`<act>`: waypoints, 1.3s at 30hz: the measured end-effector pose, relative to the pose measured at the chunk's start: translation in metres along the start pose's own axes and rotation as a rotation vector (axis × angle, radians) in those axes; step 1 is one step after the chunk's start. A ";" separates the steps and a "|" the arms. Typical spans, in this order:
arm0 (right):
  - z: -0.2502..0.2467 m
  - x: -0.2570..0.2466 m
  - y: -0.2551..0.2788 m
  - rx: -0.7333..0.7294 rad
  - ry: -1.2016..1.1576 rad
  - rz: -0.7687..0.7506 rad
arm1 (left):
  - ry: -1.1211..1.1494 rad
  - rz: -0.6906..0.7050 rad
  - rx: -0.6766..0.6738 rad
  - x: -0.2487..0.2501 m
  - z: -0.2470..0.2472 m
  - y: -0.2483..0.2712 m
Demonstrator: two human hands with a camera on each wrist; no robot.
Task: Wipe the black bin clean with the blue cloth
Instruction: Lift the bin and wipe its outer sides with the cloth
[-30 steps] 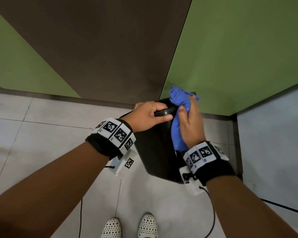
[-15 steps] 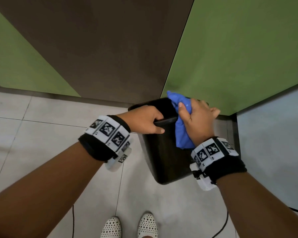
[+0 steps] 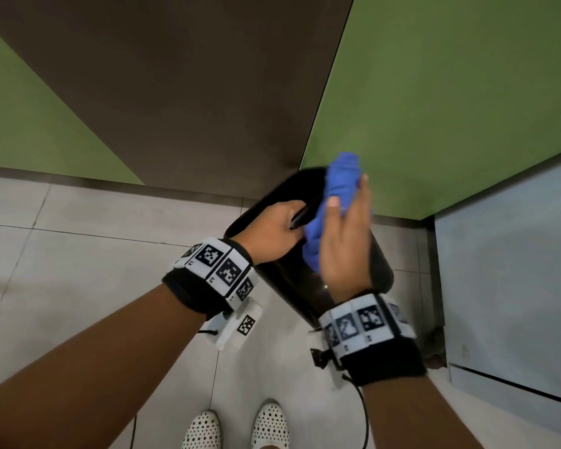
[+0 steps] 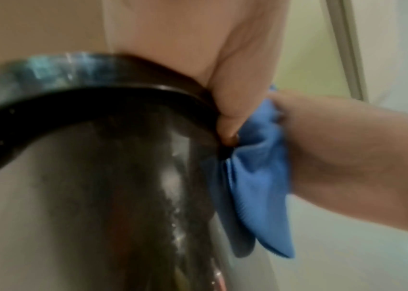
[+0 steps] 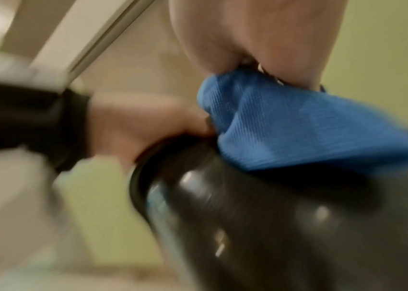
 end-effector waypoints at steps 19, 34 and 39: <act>-0.001 0.035 -0.027 -0.031 0.260 0.179 | 0.056 -0.068 0.214 0.004 -0.026 0.029; -0.027 0.105 -0.035 0.147 0.308 0.540 | 0.181 -0.135 0.319 -0.008 -0.023 0.026; 0.021 0.052 -0.005 0.045 0.353 0.260 | 0.213 -0.191 0.414 -0.013 -0.011 0.022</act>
Point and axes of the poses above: each hand's wrist, its own y-axis away from the middle knuckle, its own z-axis out of the palm, x = y × z, the point moved 5 cm from there along -y, towards the middle knuckle, and after that the axes turned 8 degrees about z, right-handed, at the moved point
